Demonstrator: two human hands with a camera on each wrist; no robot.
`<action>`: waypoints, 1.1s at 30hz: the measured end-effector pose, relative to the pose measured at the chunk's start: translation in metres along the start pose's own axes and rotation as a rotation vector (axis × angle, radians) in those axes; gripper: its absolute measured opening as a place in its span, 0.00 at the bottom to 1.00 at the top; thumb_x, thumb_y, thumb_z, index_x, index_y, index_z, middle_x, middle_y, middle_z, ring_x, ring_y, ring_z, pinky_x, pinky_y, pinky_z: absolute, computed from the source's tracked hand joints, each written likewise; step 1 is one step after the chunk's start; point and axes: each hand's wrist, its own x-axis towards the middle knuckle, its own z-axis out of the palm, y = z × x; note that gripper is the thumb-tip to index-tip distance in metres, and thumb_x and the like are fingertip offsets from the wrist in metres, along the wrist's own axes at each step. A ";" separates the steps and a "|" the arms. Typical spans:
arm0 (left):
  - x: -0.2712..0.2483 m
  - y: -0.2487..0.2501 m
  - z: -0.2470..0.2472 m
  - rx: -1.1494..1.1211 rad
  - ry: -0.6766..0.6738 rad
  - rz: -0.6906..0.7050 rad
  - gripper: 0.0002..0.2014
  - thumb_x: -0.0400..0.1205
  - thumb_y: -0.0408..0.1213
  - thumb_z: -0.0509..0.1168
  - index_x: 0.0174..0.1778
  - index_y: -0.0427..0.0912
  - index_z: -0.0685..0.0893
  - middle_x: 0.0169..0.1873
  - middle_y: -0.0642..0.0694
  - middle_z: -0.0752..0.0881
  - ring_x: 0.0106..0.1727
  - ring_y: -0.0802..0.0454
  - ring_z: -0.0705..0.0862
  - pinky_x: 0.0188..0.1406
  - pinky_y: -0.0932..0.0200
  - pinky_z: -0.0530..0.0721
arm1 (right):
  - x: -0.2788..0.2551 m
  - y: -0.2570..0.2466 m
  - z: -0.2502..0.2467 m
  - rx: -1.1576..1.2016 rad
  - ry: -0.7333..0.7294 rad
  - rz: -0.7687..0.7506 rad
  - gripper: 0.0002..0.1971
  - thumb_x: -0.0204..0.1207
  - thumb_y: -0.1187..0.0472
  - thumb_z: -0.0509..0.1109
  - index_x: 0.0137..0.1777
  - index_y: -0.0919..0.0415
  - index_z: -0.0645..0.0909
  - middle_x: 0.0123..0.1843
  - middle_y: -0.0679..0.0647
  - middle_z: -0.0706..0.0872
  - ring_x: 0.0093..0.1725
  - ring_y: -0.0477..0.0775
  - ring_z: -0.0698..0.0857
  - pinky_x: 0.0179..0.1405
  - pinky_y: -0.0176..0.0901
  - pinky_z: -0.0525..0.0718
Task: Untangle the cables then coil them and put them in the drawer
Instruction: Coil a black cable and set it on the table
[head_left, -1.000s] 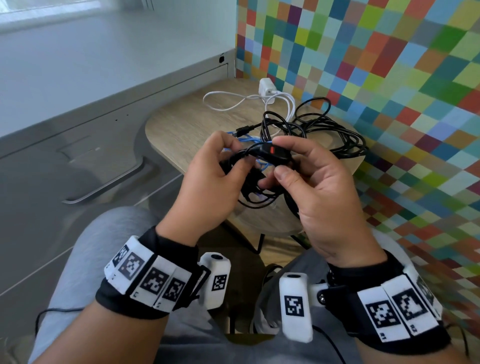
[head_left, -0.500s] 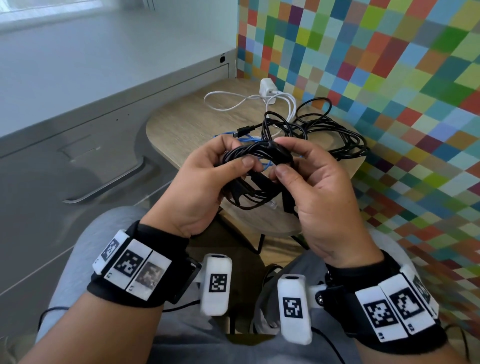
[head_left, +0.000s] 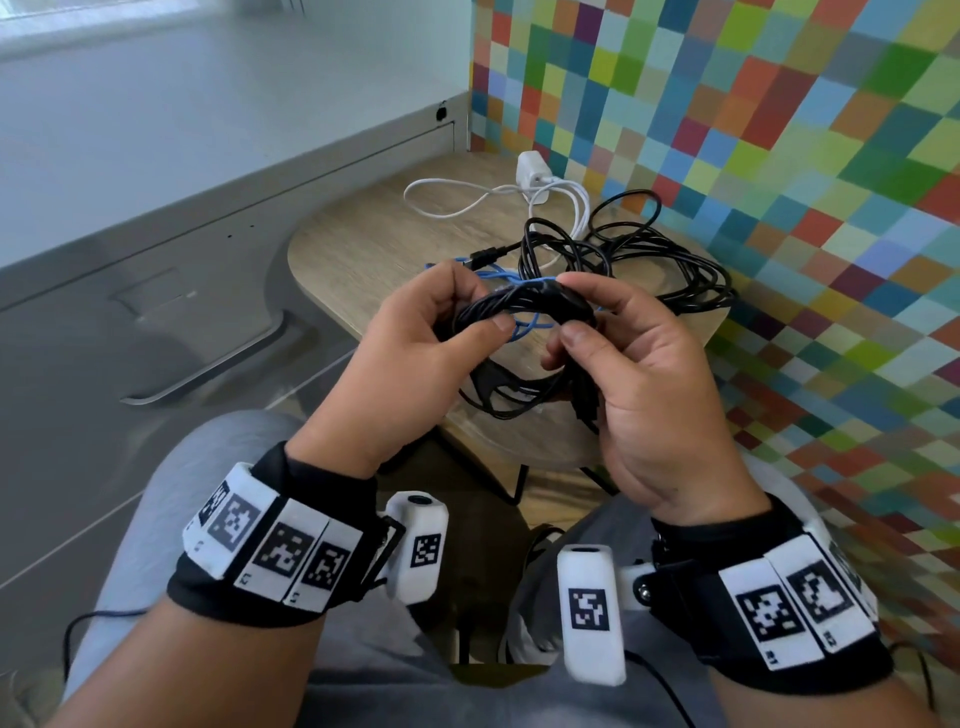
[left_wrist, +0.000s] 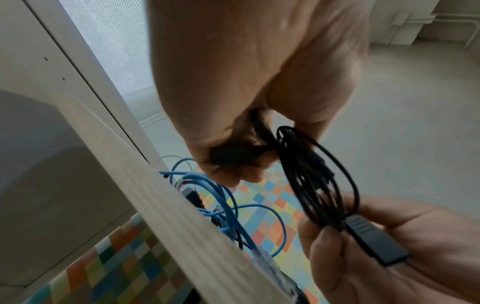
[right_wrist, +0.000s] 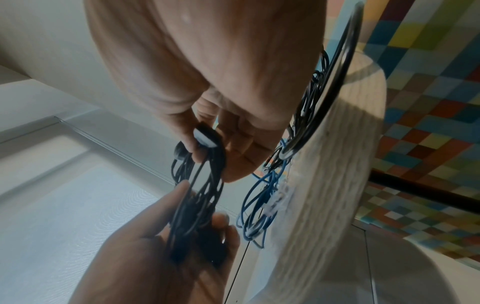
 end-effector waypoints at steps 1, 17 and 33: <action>0.000 0.001 -0.001 0.024 -0.001 0.005 0.07 0.79 0.41 0.73 0.43 0.45 0.82 0.34 0.47 0.81 0.36 0.51 0.78 0.38 0.50 0.80 | 0.000 0.000 0.000 0.005 0.005 0.003 0.15 0.85 0.75 0.68 0.63 0.57 0.87 0.42 0.55 0.90 0.42 0.51 0.88 0.48 0.42 0.87; 0.004 -0.003 -0.015 0.059 0.204 -0.088 0.04 0.81 0.34 0.77 0.50 0.46 0.94 0.37 0.43 0.94 0.33 0.49 0.92 0.39 0.53 0.90 | 0.000 0.003 0.002 0.002 0.029 0.072 0.20 0.79 0.77 0.73 0.65 0.55 0.86 0.50 0.60 0.95 0.53 0.55 0.94 0.47 0.48 0.92; 0.003 0.000 -0.019 0.014 0.033 -0.197 0.08 0.77 0.40 0.77 0.52 0.48 0.93 0.47 0.39 0.94 0.47 0.43 0.93 0.61 0.39 0.90 | 0.005 0.012 -0.004 -0.020 0.038 0.065 0.22 0.80 0.79 0.72 0.69 0.58 0.85 0.59 0.61 0.93 0.59 0.61 0.93 0.57 0.51 0.90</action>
